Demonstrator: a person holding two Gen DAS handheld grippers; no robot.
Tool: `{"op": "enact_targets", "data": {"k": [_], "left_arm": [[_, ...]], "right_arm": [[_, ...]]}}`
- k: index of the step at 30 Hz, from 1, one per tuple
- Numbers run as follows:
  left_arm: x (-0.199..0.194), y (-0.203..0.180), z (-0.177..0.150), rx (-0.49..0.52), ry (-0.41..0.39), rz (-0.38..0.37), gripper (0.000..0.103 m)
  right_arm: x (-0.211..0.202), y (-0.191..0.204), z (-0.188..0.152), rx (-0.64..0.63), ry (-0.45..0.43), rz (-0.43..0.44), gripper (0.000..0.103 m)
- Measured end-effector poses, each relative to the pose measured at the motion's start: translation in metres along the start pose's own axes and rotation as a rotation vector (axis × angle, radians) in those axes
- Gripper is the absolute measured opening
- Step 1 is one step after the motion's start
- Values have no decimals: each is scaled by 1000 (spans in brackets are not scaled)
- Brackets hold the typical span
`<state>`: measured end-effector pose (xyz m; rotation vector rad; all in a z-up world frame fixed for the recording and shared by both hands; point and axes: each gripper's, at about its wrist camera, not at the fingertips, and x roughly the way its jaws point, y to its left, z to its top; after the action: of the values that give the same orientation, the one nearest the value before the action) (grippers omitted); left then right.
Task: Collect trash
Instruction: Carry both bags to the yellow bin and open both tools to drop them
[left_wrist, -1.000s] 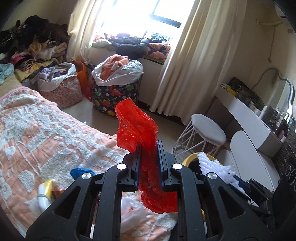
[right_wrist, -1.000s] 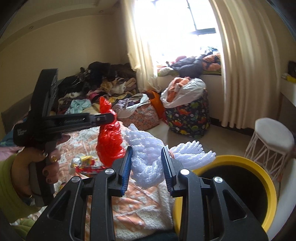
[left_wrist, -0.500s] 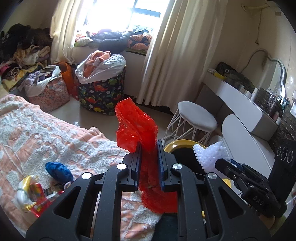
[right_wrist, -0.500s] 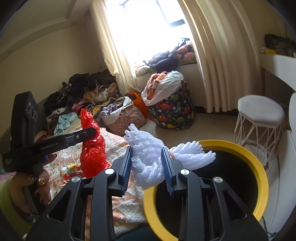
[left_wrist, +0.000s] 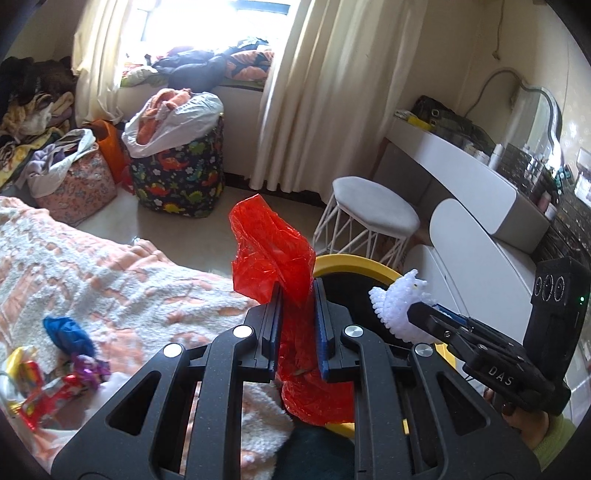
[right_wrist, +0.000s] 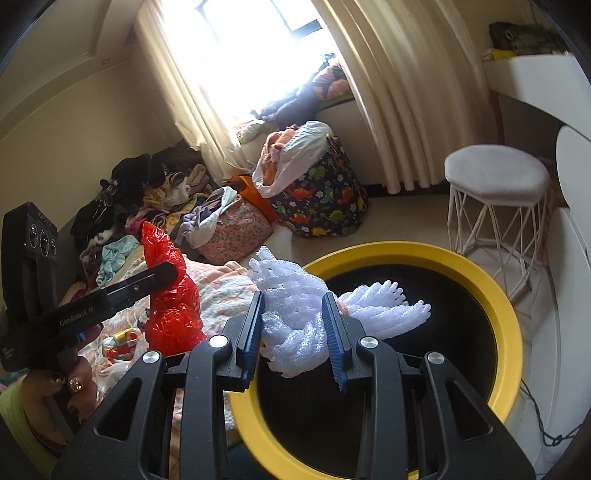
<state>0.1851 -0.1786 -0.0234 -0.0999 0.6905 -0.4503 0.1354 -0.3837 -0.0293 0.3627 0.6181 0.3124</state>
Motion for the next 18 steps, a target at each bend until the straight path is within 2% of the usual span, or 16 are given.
{"op": "enact_targets", "data": {"k": [8,12,14,18], "left_arm": [[34,-18,-3,31,45,-8,11],[49,-22,-3,35,59,-26,14],[52,-24,-3,37,49,-31,35],[47,-22,-3,15,26,-38,52]], "right_arm": [[3,-30,-6,88,24,10,30],[4,-37,-6,104,38,-4,38],[3,-37,-6,93,32,-37,45],[2,-36,-6,79,22,-79,56]]}}
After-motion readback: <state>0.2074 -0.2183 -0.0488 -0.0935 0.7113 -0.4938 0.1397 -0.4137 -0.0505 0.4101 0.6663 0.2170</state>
